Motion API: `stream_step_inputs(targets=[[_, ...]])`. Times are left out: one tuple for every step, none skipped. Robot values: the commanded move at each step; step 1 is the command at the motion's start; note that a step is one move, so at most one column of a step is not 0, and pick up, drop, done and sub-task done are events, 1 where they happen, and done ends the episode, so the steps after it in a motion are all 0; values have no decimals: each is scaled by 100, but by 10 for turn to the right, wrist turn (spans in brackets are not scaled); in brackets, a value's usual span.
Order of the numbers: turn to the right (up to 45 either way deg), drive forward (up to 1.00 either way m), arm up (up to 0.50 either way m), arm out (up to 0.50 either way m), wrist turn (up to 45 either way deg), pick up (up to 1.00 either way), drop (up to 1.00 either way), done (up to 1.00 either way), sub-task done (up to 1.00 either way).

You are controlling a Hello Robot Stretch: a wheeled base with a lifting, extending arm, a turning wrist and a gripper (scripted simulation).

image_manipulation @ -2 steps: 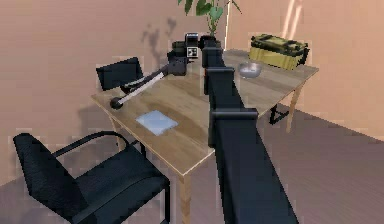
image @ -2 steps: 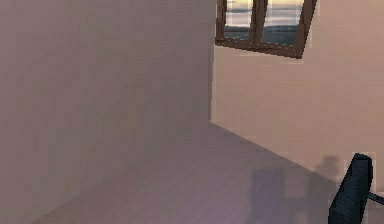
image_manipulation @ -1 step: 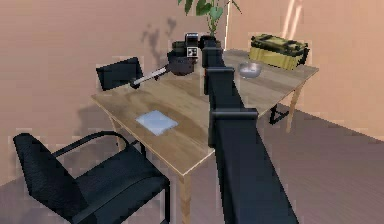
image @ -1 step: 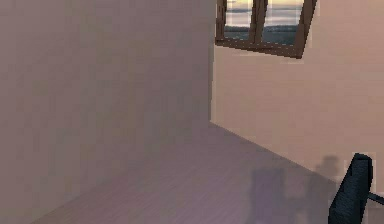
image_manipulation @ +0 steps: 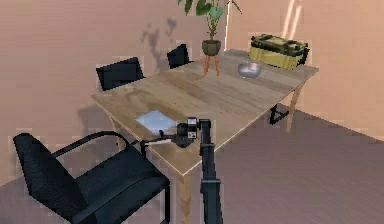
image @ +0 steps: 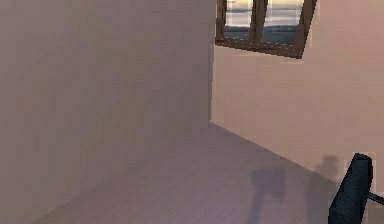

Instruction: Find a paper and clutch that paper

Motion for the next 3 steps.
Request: stream_step_inputs(targets=[[0, 0, 10, 0, 0, 0, 0, 0, 0], [0, 0, -10, 0, 0, 0, 0, 0, 0], [0, 0, 10, 0, 0, 0, 0, 0, 0]])
